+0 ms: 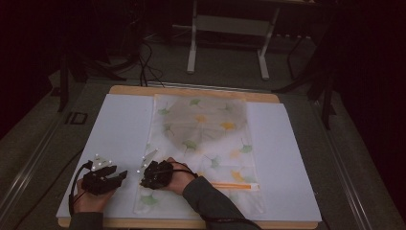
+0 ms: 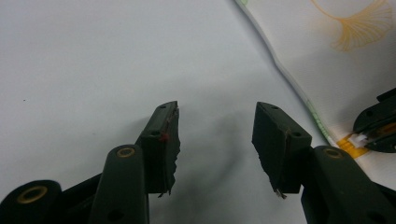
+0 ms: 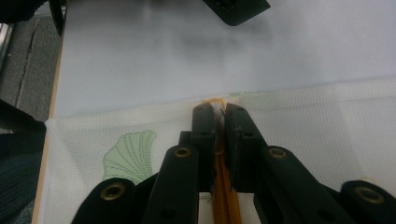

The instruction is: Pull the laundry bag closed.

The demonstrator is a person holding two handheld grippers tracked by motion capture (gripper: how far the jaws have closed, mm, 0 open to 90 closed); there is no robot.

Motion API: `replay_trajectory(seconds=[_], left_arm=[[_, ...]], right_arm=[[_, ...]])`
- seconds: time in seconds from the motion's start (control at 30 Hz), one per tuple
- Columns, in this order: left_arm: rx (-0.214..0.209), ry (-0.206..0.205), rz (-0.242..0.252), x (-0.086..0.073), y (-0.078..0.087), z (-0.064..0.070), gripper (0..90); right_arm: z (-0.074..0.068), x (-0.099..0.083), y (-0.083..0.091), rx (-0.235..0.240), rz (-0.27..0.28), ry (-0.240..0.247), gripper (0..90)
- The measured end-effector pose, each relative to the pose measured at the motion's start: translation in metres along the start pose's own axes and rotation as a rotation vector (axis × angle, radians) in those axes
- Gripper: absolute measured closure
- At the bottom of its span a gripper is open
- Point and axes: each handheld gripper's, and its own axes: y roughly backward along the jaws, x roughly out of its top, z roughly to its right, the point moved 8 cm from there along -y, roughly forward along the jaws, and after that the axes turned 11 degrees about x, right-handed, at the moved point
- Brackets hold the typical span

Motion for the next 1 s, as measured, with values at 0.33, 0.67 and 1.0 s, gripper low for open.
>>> replay_trajectory(seconds=[0.33, 0.67, 1.0], left_arm=[[-0.029, -0.003, 0.000, -0.001, 0.006, 0.006, 51.0], [-0.084, -0.018, -0.013, -0.001, 0.014, 0.017, 52.8], [-0.172, -0.021, -0.039, -0.007, 0.023, 0.036, 51.4]], right_arm=[[-0.002, 0.000, 0.002, -0.010, 0.008, 0.006, 83.0], [-0.005, 0.000, 0.008, -0.023, 0.005, 0.013, 83.1], [-0.005, -0.002, 0.010, -0.032, 0.008, 0.017, 83.1]])
